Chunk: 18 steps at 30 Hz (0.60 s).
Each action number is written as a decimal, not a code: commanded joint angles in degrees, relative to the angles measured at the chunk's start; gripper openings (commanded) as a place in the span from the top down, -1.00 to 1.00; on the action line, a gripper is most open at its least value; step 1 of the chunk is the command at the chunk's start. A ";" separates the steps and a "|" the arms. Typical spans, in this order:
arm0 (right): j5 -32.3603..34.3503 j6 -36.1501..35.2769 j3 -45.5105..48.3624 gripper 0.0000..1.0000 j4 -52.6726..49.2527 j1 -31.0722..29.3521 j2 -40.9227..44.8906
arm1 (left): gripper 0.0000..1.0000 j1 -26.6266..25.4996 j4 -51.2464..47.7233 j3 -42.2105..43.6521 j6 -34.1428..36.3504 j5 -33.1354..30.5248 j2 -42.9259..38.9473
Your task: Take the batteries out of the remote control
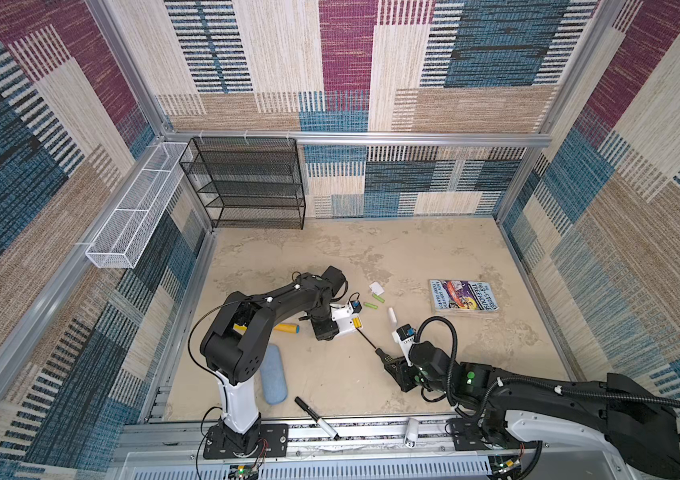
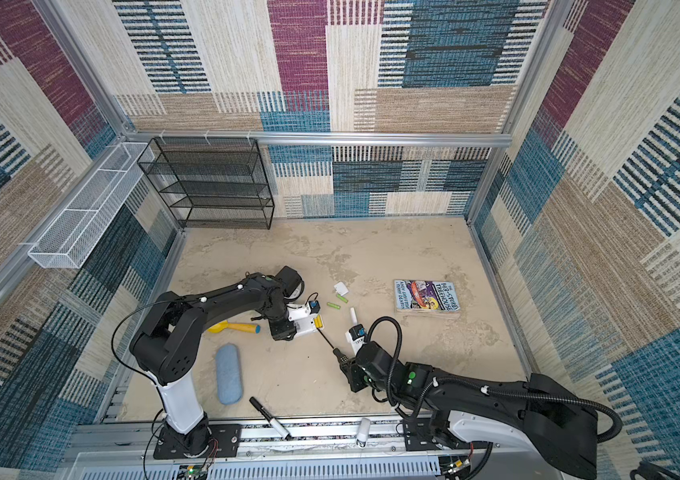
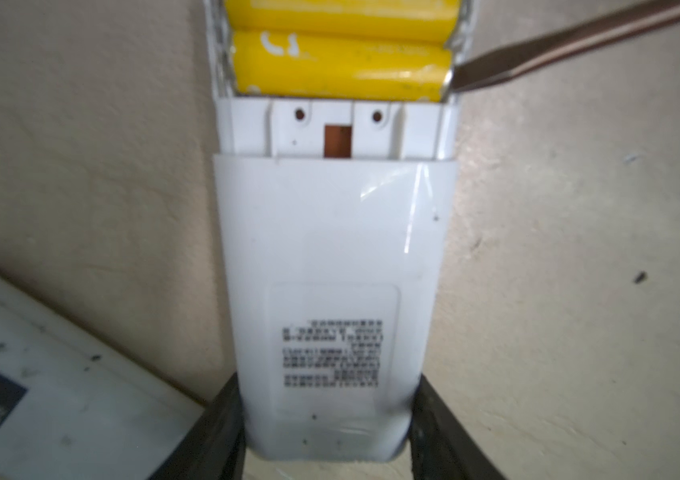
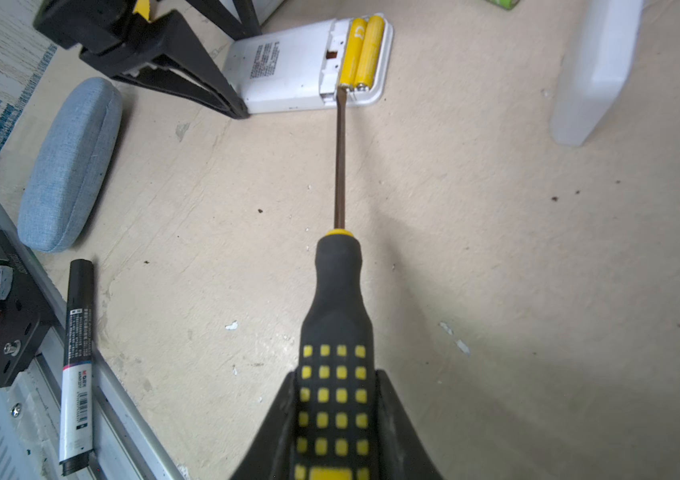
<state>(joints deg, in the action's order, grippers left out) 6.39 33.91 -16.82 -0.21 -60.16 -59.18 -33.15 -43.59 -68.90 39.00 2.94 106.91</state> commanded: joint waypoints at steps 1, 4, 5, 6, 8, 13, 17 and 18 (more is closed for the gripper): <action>8.64 3.24 1.51 1.00 3.26 -0.88 -0.07 | -0.04 -0.08 -6.85 0.66 -0.33 0.85 1.10; 11.39 2.71 2.87 1.00 5.47 -2.21 0.44 | -0.04 -0.08 -7.13 0.47 -0.38 0.84 1.11; 11.91 2.41 3.30 1.00 6.30 -2.45 0.68 | -0.04 -0.08 -7.17 0.47 -0.39 0.80 1.10; 12.34 2.17 3.82 1.00 7.13 -2.62 0.81 | -0.04 -0.08 -7.22 0.45 -0.33 0.76 1.02; 12.97 1.78 4.41 1.00 8.24 -2.77 0.91 | -0.04 -0.08 -7.32 0.43 -0.33 0.77 0.93; 13.91 1.40 5.20 1.00 9.21 -2.90 0.99 | -0.03 -0.08 -7.60 0.53 -0.43 0.66 1.06; 14.26 1.33 5.83 1.00 9.99 -3.08 1.58 | -0.03 -0.08 -7.60 0.53 -0.50 0.58 1.36; 14.25 1.26 5.92 1.00 10.13 -3.03 1.69 | -0.03 -0.08 -7.58 0.54 -0.51 0.58 1.41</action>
<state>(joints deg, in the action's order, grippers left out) 12.60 34.17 -11.25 8.93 -63.37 -57.74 -33.17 -44.05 -69.17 38.98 2.94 107.20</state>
